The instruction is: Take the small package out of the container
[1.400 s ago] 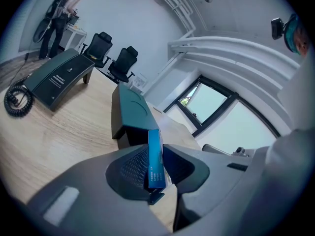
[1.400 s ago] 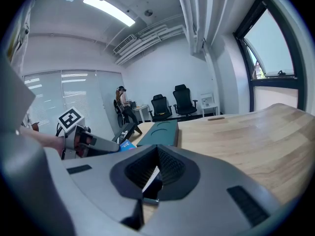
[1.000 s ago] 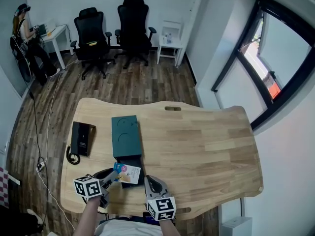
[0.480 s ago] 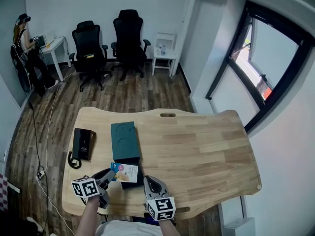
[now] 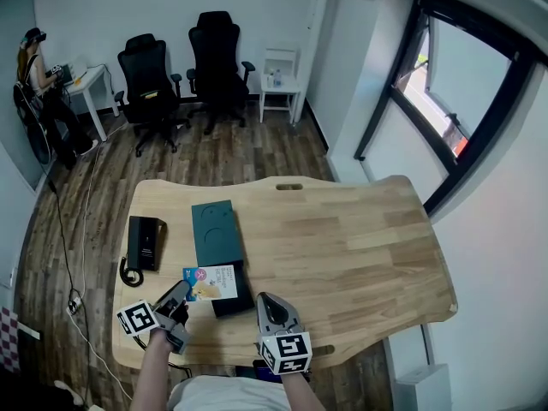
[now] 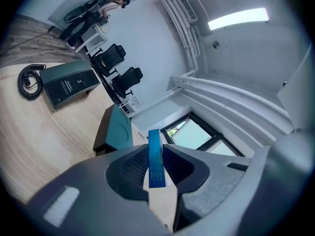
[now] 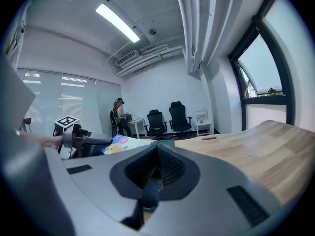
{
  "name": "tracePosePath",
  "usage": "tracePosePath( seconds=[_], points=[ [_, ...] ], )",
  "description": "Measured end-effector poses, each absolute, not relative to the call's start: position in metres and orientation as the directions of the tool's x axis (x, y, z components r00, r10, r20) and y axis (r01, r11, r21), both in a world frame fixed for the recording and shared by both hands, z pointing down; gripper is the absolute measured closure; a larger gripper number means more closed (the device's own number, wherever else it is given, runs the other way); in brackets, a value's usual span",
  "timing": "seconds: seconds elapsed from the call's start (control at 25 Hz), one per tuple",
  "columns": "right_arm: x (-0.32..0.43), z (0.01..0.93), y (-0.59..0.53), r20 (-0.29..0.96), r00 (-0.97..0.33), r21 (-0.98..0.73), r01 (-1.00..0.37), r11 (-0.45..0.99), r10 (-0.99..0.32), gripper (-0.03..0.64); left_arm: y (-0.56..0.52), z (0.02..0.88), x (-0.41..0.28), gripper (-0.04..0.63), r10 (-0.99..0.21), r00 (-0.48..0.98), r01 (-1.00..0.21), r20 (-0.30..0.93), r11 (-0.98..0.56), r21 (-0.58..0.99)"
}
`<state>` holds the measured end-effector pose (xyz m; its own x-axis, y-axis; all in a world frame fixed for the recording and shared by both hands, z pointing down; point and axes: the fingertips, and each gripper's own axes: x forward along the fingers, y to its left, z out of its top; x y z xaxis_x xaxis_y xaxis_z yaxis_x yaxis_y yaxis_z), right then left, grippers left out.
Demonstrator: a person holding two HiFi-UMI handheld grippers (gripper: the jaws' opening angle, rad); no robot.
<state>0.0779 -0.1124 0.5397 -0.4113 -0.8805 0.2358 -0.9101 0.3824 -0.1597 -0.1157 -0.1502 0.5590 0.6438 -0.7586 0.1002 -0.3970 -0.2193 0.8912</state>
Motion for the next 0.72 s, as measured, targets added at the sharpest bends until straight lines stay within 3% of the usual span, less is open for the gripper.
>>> tracePosePath(
  seconds=[0.72],
  points=[
    [0.0833,0.5329,-0.1153,0.223,-0.417,-0.189,-0.905,0.381,-0.881,0.614,-0.1455,0.5535,-0.1134,0.503,-0.761,0.642,-0.397,0.096,-0.222,0.891]
  ],
)
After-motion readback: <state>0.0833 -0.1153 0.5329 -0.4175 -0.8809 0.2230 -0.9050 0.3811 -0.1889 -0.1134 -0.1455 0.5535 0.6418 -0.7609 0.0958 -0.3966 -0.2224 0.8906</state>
